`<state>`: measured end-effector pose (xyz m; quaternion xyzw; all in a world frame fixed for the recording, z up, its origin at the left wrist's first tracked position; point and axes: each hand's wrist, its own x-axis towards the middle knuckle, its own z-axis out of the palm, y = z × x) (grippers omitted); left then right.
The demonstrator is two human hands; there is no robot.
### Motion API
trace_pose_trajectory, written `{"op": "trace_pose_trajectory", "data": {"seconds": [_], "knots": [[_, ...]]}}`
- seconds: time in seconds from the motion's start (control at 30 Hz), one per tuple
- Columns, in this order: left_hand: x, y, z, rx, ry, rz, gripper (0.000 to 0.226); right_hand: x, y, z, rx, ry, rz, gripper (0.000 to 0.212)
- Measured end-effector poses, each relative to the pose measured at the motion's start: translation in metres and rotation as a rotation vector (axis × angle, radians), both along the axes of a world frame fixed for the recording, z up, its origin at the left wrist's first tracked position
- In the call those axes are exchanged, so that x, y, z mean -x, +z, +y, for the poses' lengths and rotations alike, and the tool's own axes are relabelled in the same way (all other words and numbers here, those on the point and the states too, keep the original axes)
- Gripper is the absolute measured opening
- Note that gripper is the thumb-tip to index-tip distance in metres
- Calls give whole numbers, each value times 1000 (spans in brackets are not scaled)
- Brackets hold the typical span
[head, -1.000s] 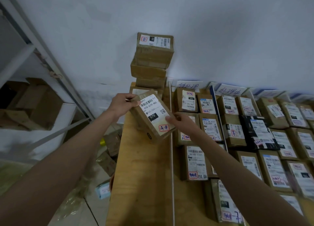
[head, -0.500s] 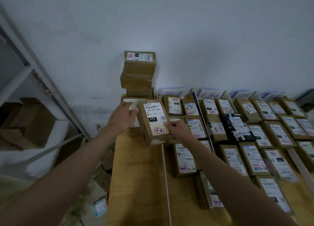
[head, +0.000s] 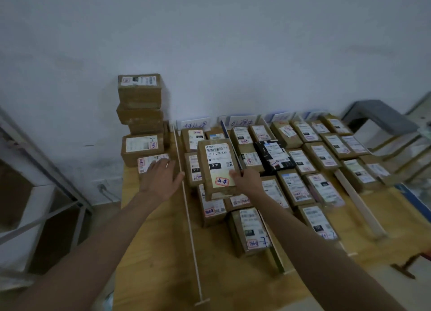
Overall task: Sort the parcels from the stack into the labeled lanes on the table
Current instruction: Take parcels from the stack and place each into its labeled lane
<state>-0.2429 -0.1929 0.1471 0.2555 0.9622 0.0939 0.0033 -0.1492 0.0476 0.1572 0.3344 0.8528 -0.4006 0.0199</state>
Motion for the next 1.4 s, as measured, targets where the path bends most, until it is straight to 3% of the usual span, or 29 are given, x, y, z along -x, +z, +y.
{"op": "trace_pose_trajectory", "data": {"seconds": [0.53, 0.67, 1.03, 1.4], "knots": [[-218, 2, 177, 40, -180, -49, 59, -259, 11, 156, -22, -155, 78, 33], [-253, 2, 218, 72, -237, -36, 61, -302, 11, 193, -45, -231, 16, 44], [-282, -6, 366, 58, -370, 1, 59, -358, 4, 325, -28, -369, -39, 37], [-276, -26, 553, -12, -374, -88, 51, -367, -4, 510, -62, -408, -77, 34]]}}
